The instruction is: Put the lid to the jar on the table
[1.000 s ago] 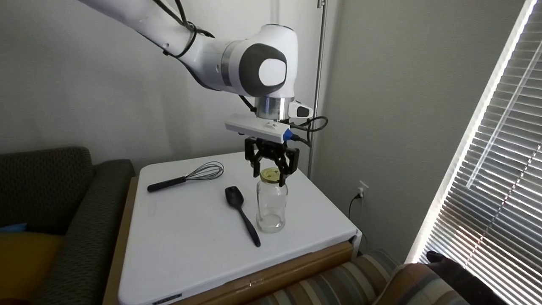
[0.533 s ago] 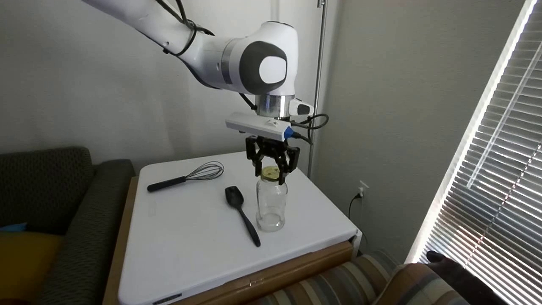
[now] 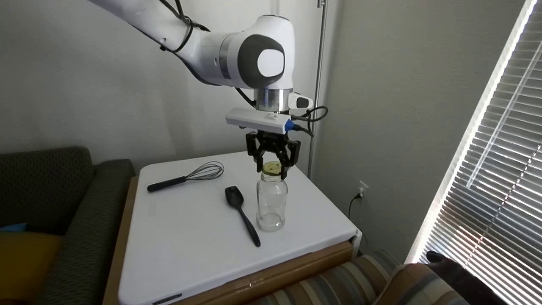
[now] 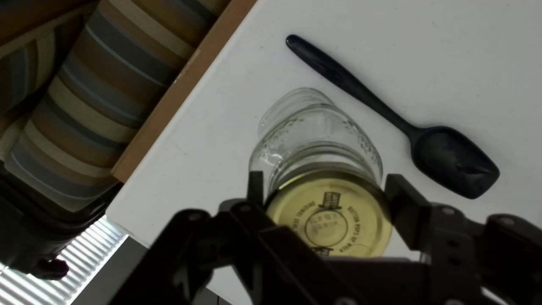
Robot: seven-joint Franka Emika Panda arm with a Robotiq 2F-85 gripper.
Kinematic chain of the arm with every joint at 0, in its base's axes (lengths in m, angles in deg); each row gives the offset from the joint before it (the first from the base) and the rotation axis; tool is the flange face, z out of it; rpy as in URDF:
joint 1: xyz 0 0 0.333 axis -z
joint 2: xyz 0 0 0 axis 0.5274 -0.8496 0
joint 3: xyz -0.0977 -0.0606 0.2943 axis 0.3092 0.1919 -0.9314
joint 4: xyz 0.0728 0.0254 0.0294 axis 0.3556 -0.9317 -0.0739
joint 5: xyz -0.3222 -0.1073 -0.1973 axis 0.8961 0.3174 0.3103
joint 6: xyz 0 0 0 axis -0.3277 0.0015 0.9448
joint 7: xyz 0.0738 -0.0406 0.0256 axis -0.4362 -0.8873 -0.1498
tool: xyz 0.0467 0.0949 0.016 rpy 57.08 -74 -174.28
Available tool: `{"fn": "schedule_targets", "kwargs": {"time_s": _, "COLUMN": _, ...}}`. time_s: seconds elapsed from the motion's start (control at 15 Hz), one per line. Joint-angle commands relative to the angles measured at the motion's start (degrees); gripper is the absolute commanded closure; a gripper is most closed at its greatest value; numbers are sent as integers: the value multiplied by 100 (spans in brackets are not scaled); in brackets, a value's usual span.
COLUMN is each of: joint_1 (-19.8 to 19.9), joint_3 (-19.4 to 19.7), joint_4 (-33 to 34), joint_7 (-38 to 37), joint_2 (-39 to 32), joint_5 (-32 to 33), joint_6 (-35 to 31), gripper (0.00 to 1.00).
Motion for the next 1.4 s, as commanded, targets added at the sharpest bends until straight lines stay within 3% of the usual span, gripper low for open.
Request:
{"fn": "schedule_targets", "kwargs": {"time_s": 0.0, "joint_1": -136, "joint_3": 80, "joint_4": -233, "joint_7": 19, "joint_2": 264, "joint_5": 270, "joint_6": -179, "gripper": 54}}
{"fn": "schedule_targets", "kwargs": {"time_s": 0.73, "joint_1": -272, "joint_3": -985, "joint_4": -515, "joint_7": 1844, "joint_2": 394, "joint_5": -5, "joint_6": 71, "gripper": 54}}
{"fn": "schedule_targets", "kwargs": {"time_s": 1.0, "joint_1": -638, "joint_3": -1041, "joint_4": -813, "joint_7": 1857, "joint_2": 239, "joint_5": 152, "joint_6": 23, "gripper": 54}}
{"fn": "schedule_targets", "kwargs": {"time_s": 1.33, "joint_1": -1134, "joint_3": -922, "joint_4": -1128, "joint_7": 1348, "joint_2": -38, "joint_5": 367, "joint_6": -116, "gripper": 54}}
